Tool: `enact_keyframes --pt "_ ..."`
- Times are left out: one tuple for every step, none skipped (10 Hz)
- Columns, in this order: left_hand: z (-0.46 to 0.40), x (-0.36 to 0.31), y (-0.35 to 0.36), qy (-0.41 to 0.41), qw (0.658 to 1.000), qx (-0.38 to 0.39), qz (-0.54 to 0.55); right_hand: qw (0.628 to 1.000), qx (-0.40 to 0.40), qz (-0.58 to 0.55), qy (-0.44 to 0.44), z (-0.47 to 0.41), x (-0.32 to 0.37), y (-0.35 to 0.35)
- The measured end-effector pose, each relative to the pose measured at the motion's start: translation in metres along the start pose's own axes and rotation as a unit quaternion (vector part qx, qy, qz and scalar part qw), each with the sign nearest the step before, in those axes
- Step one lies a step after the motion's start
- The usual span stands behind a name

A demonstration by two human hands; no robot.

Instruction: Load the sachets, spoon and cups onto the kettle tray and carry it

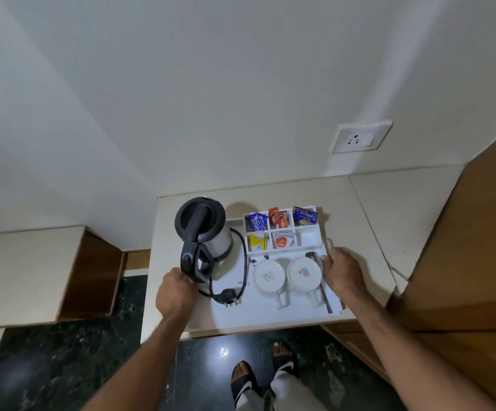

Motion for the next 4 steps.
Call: enact_keyframes --pt "-0.008 -0.024 -0.044 0.164 0.976 -0.084 -0.118 0.994 -0.064 0.087 -0.029 0.008 0.018 -0.033" --pt "-0.031 -0.029 -0.109 0.194 0.96 -0.172 -0.102 0.981 -0.133 0.111 -0.089 0.005 0.062 -0.068" --pt "-0.04 -0.048 -0.187 0.176 0.941 -0.287 -0.045 0.951 -0.191 0.079 -0.23 0.008 0.145 -0.09" --pt "-0.023 -0.114 -0.256 0.282 0.893 -0.351 -0.006 0.919 -0.179 0.075 -0.343 0.014 0.237 -0.099"
Point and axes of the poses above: each hand's wrist, its own z-axis away from the middle knuckle, its own y-axis out of the palm, x = y × z, the point moved 10 cm from there along -z, towards the middle knuckle, and after that the axes turned 12 degrees about -z, right-handed, at the moved point
